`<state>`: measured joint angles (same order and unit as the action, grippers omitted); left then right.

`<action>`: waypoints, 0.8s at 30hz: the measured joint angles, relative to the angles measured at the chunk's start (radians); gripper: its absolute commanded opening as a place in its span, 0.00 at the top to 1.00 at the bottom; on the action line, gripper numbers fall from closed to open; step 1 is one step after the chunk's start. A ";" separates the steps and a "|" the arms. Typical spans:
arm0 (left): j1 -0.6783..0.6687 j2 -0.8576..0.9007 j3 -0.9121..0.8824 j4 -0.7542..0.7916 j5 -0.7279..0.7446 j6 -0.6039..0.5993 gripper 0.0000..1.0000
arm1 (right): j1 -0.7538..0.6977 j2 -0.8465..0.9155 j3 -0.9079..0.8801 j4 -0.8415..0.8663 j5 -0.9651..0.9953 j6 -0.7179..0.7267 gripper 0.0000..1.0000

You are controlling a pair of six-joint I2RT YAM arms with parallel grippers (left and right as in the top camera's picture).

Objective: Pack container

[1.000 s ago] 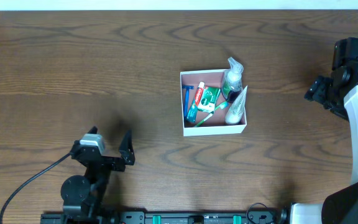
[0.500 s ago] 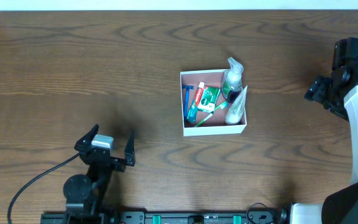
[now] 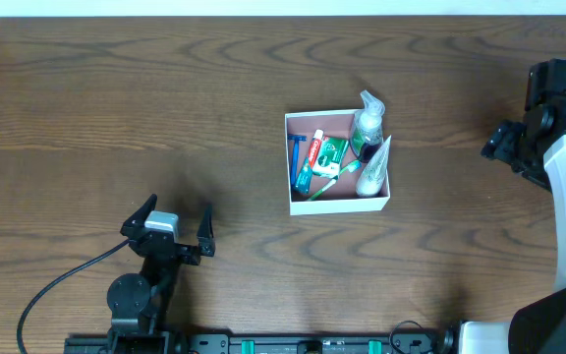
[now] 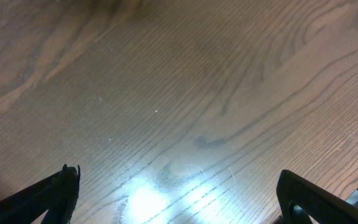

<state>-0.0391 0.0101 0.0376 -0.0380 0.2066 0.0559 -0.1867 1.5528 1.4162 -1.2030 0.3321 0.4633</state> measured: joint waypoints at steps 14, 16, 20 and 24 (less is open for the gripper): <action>0.000 0.000 0.000 0.000 -0.011 -0.003 0.02 | 0.000 0.000 0.000 0.000 0.000 0.000 0.01; 0.000 0.000 0.000 0.000 -0.011 -0.003 0.02 | 0.000 0.000 0.000 0.000 0.000 0.000 0.01; 0.000 0.000 0.000 0.000 -0.012 -0.004 0.02 | 0.000 0.000 0.000 0.000 0.000 0.000 0.01; 0.000 0.000 0.000 0.000 -0.012 -0.004 0.02 | 0.000 0.000 0.000 0.000 0.000 0.000 0.01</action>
<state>-0.0391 0.0101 0.0376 -0.0383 0.1947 0.0521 -0.1867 1.5528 1.4162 -1.2030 0.3321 0.4633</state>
